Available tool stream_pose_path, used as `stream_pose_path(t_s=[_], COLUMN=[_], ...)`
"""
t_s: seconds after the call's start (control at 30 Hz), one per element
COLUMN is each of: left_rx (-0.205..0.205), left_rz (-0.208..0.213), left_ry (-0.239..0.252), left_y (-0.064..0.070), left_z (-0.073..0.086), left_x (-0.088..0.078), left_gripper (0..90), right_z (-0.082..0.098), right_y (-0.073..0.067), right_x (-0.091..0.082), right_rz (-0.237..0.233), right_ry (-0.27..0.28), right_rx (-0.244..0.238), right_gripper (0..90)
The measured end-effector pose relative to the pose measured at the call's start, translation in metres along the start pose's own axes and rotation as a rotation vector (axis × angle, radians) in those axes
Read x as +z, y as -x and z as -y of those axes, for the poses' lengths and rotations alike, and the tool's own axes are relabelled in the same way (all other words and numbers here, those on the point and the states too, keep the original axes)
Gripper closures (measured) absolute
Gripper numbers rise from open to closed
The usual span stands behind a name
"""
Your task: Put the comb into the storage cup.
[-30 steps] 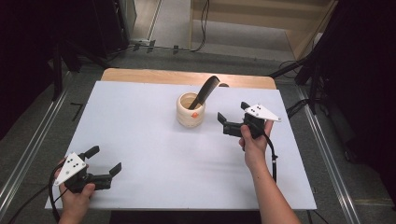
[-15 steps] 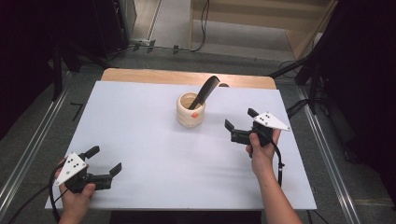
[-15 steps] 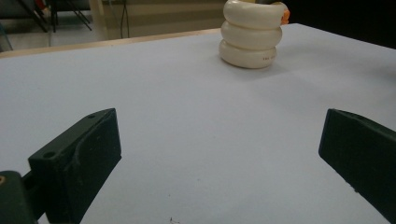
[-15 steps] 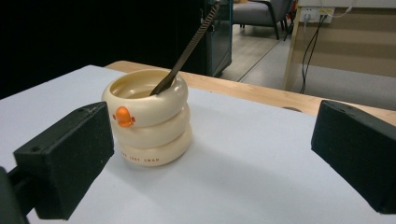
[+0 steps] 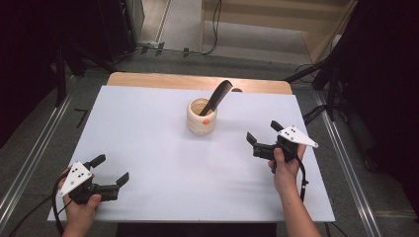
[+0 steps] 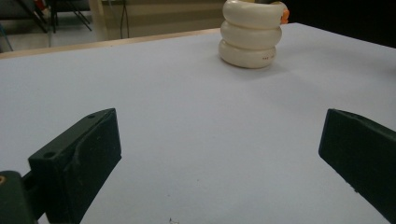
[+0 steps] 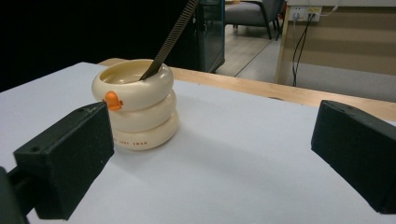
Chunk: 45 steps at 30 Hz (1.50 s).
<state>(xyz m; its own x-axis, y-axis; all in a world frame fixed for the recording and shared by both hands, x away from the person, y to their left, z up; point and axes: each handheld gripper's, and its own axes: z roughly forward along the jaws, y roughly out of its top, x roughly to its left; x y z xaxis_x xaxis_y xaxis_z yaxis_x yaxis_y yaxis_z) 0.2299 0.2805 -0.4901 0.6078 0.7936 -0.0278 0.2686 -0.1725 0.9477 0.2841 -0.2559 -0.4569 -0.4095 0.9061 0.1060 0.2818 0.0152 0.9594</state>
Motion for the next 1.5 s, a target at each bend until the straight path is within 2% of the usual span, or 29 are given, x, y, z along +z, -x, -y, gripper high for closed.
stream_pose_path(t_s=[0.53, 1.5], left_rx=[-0.003, -0.012], left_rz=[0.002, -0.007], left_ry=[0.004, 0.006], left_y=[0.0, 0.0], left_z=[0.0, 0.001], left_x=[0.0, -0.001], left_gripper=[0.0, 0.0], right_z=[0.014, 0.046], right_y=[0.012, 0.041], right_x=[-0.024, -0.078], right_rz=[0.028, 0.108], right_ry=[0.004, -0.007], right_rx=[-0.015, 0.007], right_gripper=[0.0, 0.0])
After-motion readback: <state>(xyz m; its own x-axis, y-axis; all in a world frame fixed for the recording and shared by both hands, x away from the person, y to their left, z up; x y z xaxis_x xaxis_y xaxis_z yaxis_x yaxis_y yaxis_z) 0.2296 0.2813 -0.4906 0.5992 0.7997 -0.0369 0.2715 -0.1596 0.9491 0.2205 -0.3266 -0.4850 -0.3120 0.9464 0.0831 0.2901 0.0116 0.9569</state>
